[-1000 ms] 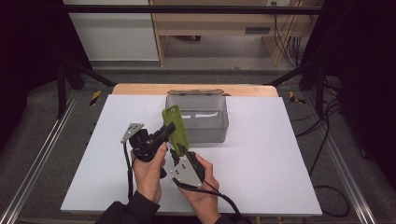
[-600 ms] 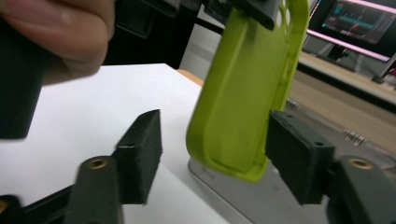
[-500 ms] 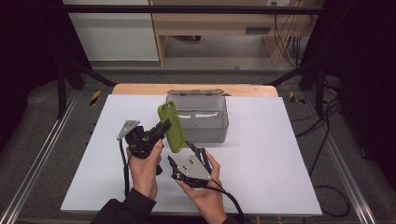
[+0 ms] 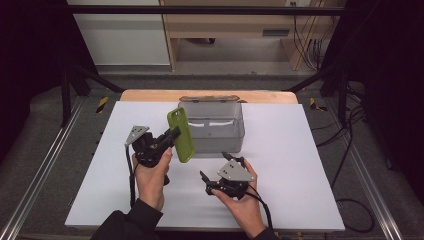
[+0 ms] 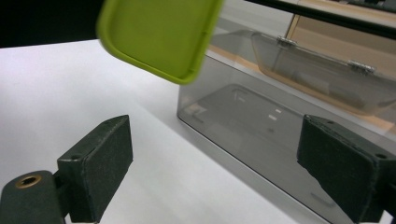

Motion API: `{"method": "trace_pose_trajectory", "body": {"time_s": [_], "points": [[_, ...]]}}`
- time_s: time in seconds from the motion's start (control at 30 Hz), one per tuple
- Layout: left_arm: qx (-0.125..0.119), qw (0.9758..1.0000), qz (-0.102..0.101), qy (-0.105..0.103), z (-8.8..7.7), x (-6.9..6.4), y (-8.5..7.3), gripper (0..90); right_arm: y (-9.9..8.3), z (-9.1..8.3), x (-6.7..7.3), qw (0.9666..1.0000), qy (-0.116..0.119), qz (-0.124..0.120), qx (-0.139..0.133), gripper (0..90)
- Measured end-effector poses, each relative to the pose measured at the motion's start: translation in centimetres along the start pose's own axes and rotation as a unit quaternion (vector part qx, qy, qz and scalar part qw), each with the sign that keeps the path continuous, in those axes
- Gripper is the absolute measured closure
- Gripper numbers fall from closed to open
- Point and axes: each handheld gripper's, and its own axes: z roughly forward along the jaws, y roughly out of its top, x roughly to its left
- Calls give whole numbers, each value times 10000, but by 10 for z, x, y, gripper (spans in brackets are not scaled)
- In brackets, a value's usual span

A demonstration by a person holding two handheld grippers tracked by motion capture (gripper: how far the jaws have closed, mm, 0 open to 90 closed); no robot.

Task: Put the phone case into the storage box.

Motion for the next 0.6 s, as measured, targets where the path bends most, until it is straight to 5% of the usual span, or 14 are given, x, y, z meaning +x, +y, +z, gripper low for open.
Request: {"method": "trace_pose_trajectory", "body": {"time_s": [0.23, 0.6], "points": [[22, 10000, 26, 7, -3, 2, 11, 797, -6, -4, -25, 9995, 8, 279, 146, 91], [125, 9989, 444, 111, 0, 1, 33, 797, -19, -26, -56, 9990, -14, 382, 236, 92]]}}
